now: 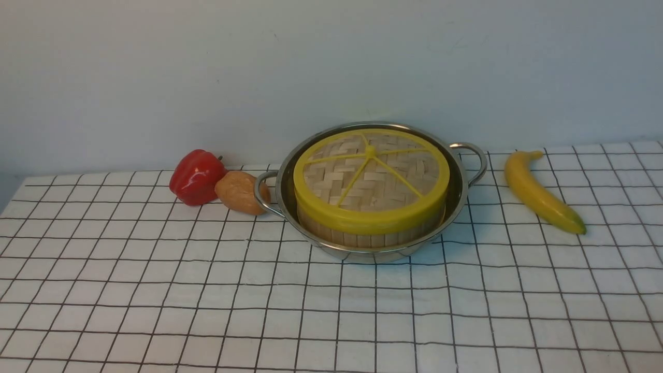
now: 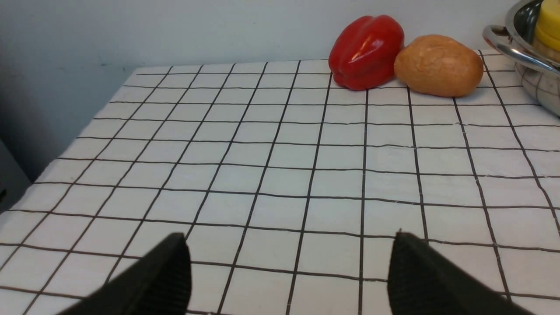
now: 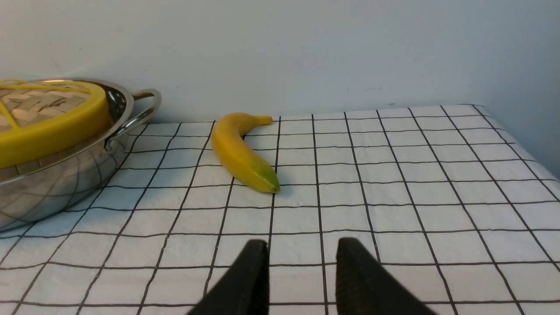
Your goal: Place the steamer in the pot on the white tablecloth, and put the lid on the steamer.
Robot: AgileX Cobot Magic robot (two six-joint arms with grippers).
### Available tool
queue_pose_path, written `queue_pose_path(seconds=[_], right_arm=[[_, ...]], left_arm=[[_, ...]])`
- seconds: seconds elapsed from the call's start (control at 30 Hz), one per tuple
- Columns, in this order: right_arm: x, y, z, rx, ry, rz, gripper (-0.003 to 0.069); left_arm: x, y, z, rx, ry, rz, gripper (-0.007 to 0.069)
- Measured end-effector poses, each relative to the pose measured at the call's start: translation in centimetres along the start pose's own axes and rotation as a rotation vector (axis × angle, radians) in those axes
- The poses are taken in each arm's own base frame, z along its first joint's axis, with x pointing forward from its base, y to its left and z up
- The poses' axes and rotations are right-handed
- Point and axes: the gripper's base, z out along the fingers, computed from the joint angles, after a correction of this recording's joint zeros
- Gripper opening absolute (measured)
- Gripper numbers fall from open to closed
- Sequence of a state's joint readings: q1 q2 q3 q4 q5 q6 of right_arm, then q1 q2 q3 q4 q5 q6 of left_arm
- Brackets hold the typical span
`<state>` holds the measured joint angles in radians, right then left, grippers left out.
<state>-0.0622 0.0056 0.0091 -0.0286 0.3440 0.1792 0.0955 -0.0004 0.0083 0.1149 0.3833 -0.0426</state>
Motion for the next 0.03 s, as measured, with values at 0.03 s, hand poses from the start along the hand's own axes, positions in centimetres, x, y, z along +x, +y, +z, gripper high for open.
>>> queue_pose_path(seconds=[0.03], right_arm=[[0.00, 0.00, 0.00, 0.000, 0.000, 0.000, 0.0240]], left_arm=[[0.00, 0.00, 0.00, 0.000, 0.000, 0.000, 0.0557]])
